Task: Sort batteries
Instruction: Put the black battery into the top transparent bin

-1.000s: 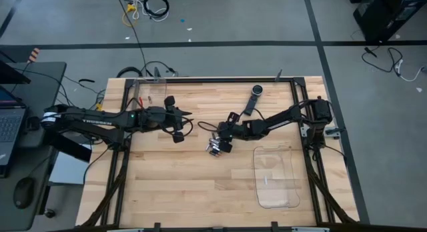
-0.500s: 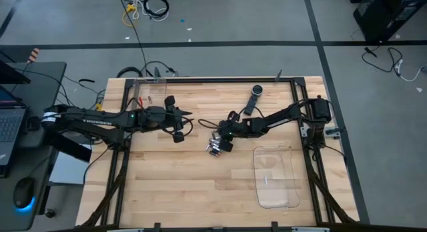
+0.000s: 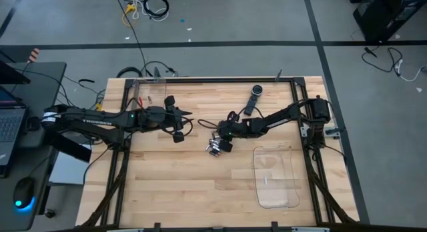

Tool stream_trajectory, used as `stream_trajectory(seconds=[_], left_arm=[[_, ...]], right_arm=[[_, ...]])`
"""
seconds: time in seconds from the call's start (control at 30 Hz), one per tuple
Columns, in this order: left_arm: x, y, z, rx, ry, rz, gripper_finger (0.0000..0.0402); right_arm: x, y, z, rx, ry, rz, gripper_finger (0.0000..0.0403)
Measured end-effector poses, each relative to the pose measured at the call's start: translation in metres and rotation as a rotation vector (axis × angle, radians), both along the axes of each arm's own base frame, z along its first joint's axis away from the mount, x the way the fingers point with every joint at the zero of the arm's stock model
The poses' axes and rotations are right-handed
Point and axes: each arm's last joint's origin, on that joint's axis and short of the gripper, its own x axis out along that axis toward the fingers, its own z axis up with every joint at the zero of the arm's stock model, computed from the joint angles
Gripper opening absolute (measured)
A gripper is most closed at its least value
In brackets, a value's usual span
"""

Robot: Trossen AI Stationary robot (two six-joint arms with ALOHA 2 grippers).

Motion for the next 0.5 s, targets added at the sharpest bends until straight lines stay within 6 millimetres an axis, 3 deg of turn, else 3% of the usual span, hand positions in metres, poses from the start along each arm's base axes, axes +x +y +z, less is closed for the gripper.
stream_trajectory(seconds=[0.33, 0.5], left_arm=[[0.0, 0.0, 0.0, -0.019, -0.008, 0.008, 0.0113], [0.0, 0.0, 0.0, -0.021, -0.008, 0.008, 0.0113]], right_arm=[[0.0, 0.0001, -0.0005, 0.0, 0.002, 0.006, 0.0024], [0.0005, -0.0001, 0.0005, -0.005, -0.009, 0.008, 0.0016]])
